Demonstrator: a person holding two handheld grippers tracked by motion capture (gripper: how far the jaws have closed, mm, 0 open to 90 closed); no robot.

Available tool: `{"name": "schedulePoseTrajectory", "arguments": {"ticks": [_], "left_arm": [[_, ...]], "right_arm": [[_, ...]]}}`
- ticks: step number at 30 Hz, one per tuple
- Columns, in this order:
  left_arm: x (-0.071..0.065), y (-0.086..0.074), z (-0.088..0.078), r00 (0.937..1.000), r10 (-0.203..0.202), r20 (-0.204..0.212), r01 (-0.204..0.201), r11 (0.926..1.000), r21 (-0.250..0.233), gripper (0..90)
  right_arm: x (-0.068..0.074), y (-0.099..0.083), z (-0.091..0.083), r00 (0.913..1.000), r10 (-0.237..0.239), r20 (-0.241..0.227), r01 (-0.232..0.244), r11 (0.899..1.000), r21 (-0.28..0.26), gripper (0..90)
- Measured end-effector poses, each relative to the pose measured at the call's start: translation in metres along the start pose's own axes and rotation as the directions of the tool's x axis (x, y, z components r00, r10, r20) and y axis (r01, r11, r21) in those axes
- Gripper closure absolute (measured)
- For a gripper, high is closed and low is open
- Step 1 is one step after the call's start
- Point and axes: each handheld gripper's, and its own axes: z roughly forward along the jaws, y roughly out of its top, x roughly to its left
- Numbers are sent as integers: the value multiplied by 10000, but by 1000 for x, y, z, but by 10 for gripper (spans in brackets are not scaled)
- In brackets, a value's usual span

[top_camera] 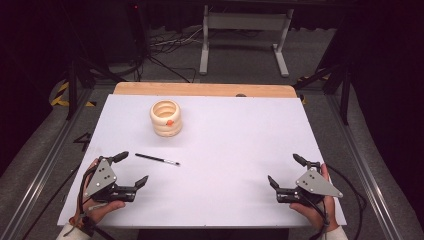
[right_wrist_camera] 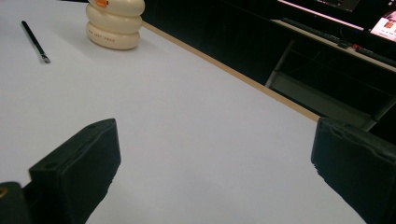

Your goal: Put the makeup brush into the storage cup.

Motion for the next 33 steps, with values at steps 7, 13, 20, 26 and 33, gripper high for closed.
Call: {"name": "schedulePoseTrajectory", "arguments": {"ticks": [7,13,20,26,33], "left_arm": [[6,4,0,10000,14,13,-15,9997,238,74],[14,7,3,9999,107,34,-109,9974,711,76],[28,15,9,9990,160,406,-216,9895,1430,64],[35,24,15,9959,422,802,-567,9804,1886,53],[38,32,24,9937,748,839,-917,9709,2211,61]], "right_arm": [[0,-1,1,9999,13,-151,-12,10000,74,19],[0,-2,1,9998,27,-176,-24,9999,132,20],[1,-3,2,9997,43,-261,-35,9995,300,21],[1,-3,3,9996,74,-270,-64,9993,355,23],[1,-3,3,9995,89,-309,-77,9993,378,24]]}}
